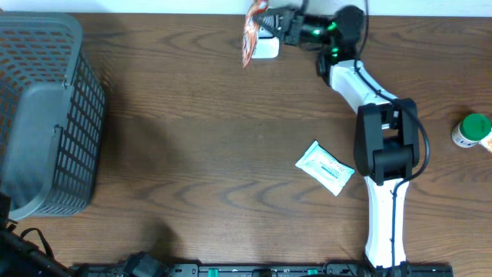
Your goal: Scan the item barcode
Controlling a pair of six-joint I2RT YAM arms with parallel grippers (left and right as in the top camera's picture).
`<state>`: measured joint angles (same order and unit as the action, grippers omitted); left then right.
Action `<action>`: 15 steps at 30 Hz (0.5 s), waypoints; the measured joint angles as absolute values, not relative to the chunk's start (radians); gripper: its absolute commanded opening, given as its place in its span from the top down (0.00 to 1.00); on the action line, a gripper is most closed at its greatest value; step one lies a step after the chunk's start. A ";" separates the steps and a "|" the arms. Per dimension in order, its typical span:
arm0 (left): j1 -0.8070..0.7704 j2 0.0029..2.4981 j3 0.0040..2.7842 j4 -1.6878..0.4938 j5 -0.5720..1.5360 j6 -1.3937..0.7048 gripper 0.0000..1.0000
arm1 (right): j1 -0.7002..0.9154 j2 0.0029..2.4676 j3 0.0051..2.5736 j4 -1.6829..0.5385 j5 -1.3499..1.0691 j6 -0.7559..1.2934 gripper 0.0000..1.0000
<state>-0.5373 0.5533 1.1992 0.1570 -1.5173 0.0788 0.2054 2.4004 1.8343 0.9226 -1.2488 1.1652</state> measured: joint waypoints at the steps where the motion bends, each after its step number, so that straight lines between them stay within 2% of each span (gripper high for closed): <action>1: -0.537 0.553 1.199 0.157 -1.517 0.079 0.15 | 0.217 2.400 1.835 0.842 -1.262 1.189 0.99; 4: -0.537 0.553 1.199 0.156 -1.517 0.079 0.15 | 0.258 2.402 1.835 0.672 -1.293 1.232 0.99; 15: -0.537 0.553 1.199 0.156 -1.517 0.079 0.15 | 0.485 2.402 1.835 0.411 -1.316 1.256 0.98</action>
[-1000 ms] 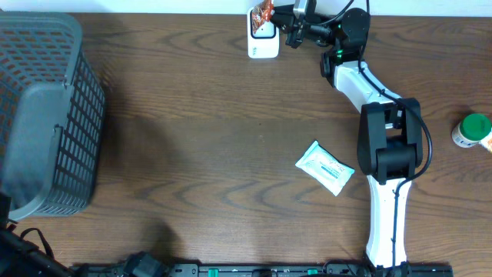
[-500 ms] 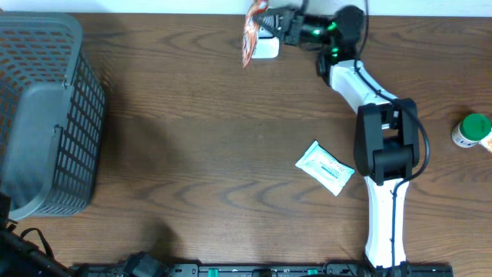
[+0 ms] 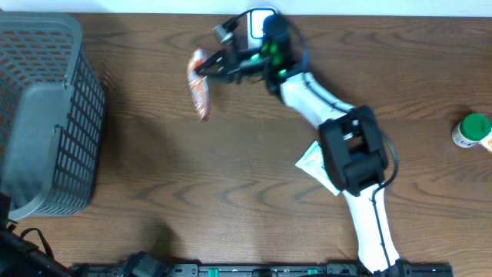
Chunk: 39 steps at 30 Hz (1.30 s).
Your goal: Scan the item barcode
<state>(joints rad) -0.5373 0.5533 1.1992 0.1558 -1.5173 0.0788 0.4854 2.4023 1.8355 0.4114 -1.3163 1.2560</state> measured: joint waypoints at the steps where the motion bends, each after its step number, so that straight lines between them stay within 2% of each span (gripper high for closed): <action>1: -0.537 0.553 1.199 0.156 -1.517 0.079 0.15 | 0.518 2.402 1.836 0.326 -1.293 1.227 0.99; 4: -0.537 0.553 1.199 0.157 -1.517 0.079 0.15 | 0.575 2.402 1.838 0.136 -1.234 1.148 0.99; 11: -0.537 0.553 1.199 0.157 -1.517 0.079 0.15 | 0.680 2.403 1.837 -0.478 -0.851 0.831 0.99; 19: -0.537 0.553 1.198 0.156 -1.517 0.079 0.15 | 0.643 2.351 1.838 -0.875 -0.442 0.710 0.98; 20: -0.537 0.553 1.198 0.156 -1.517 0.079 0.15 | 0.631 2.326 1.838 -0.924 -0.368 0.710 0.83; 21: -0.537 0.553 1.198 0.157 -1.517 0.079 0.15 | 0.625 2.311 1.838 -0.949 -0.321 0.712 0.57; 22: -0.537 0.553 1.198 0.155 -1.517 0.079 0.15 | 0.619 2.287 1.838 -0.986 -0.272 0.707 0.13; 23: -0.537 0.553 1.198 0.156 -1.517 0.079 0.15 | 0.611 2.265 1.838 -1.006 -0.231 0.698 0.01; 27: -0.537 0.553 1.198 0.156 -1.517 0.079 0.15 | 0.591 2.173 1.838 -1.012 -0.139 0.623 0.01; 35: -0.537 0.553 1.198 0.156 -1.517 0.079 0.15 | 0.591 2.114 1.838 -1.031 -0.101 0.325 0.01; 39: -0.537 0.553 1.198 0.157 -1.517 0.079 0.15 | 0.591 2.124 1.838 -1.046 -0.038 0.295 0.01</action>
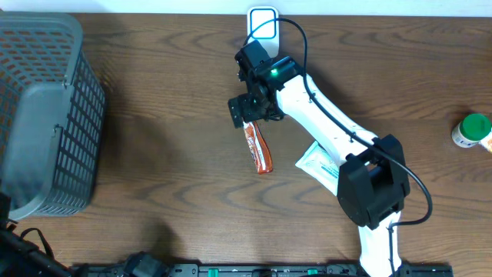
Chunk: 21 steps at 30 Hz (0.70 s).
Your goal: Scan the item barcode
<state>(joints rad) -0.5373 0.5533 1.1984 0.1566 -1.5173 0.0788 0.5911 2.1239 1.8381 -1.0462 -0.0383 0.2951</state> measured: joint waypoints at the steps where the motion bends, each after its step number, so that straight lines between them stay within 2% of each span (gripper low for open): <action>1: -0.537 0.553 1.198 0.156 -1.517 0.079 0.15 | 0.592 2.128 1.838 -1.055 -0.011 0.295 0.01; 6: -0.537 0.553 1.198 0.156 -1.517 0.079 0.15 | 0.625 2.143 1.838 -1.043 0.153 0.295 0.01; 15: -0.537 0.553 1.198 0.156 -1.517 0.079 0.15 | 0.794 2.220 1.838 -1.011 0.375 0.333 0.01; 21: -0.537 0.553 1.198 0.156 -1.517 0.079 0.15 | 0.841 2.323 1.840 -1.010 0.495 0.371 0.05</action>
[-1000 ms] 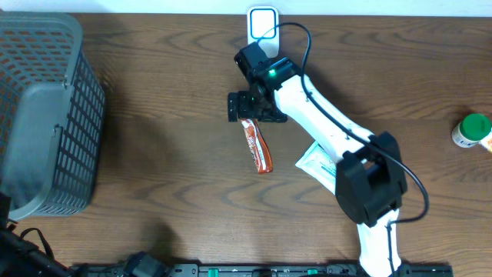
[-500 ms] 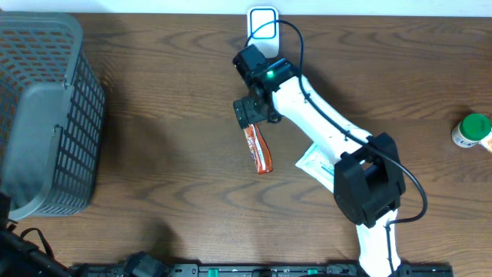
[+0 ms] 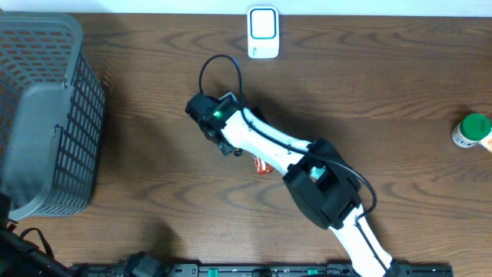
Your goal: Scan the item barcode
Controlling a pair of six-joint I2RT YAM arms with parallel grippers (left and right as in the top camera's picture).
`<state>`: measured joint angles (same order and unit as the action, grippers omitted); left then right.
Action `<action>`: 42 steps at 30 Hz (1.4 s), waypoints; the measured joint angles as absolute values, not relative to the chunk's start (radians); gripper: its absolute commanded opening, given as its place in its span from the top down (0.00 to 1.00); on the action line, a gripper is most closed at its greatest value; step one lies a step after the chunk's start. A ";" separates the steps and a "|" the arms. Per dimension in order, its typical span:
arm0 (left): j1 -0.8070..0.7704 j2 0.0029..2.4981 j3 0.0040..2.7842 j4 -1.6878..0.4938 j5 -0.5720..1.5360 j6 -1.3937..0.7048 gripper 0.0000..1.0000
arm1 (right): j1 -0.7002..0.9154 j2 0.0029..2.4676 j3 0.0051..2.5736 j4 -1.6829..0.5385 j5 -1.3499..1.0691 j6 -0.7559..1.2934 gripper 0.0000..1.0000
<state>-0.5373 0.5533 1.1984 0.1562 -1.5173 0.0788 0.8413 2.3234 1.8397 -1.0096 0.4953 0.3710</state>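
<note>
The white barcode scanner [image 3: 263,32] stands at the table's far edge. Only a corner of the red snack packet [image 3: 261,164] shows, lying on the table under my right arm's forearm. My right gripper [image 3: 201,114] has reached left of the packet and well short of the scanner. It is apart from the packet. From above its dark head hides the fingers, so the jaws cannot be read. The left gripper is out of view.
A grey mesh basket [image 3: 46,115] fills the left side. A green-capped bottle [image 3: 472,131] stands at the right edge. My right arm [image 3: 323,185] crosses the middle of the table and covers what lies beneath it.
The gripper was over the packet's upper end near the table's middle. It is now further left and nearer, off the packet, which stays on the table under the arm.
The right gripper first held the red packet up at the scanner on the far edge. Then it held the packet left of the scanner. Later the packet was down on the table's middle under the gripper. Now the gripper is away from it, to the left.
</note>
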 measured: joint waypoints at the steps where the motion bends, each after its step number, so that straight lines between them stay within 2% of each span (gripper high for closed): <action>1: -0.537 0.553 1.198 0.157 -1.517 0.079 0.15 | 0.846 2.323 1.840 -1.007 0.508 0.376 0.06; 4: -0.537 0.553 1.198 0.156 -1.517 0.079 0.15 | 0.850 2.332 1.841 -0.997 0.535 0.387 0.11; 9: -0.537 0.553 1.198 0.156 -1.517 0.079 0.15 | 0.850 2.348 1.845 -0.987 0.565 0.405 0.35; 13: -0.537 0.553 1.198 0.156 -1.517 0.079 0.15 | 0.850 2.365 1.847 -0.986 0.575 0.408 0.79; 15: -0.537 0.553 1.198 0.156 -1.517 0.079 0.15 | 0.850 2.374 1.847 -0.992 0.577 0.411 0.96; 16: -0.537 0.553 1.198 0.156 -1.517 0.079 0.14 | 0.850 2.375 1.847 -0.997 0.580 0.412 0.99; 22: -0.537 0.553 1.198 0.156 -1.517 0.079 0.15 | 0.850 2.375 1.849 -1.007 0.588 0.421 0.99; 26: -0.537 0.553 1.198 0.156 -1.517 0.079 0.15 | 0.843 2.375 1.897 -1.116 0.491 0.386 0.99; 35: -0.537 0.553 1.198 0.156 -1.517 0.079 0.15 | 0.752 2.324 2.124 -1.293 -0.200 0.072 0.99; 42: -0.537 0.553 1.198 0.156 -1.517 0.079 0.15 | 0.560 2.278 2.140 -1.378 -0.744 -0.155 0.99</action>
<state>-0.5373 0.5533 1.1984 0.1562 -1.5173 0.0788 0.5598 2.2776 2.1399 -1.3785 -0.7437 -0.1547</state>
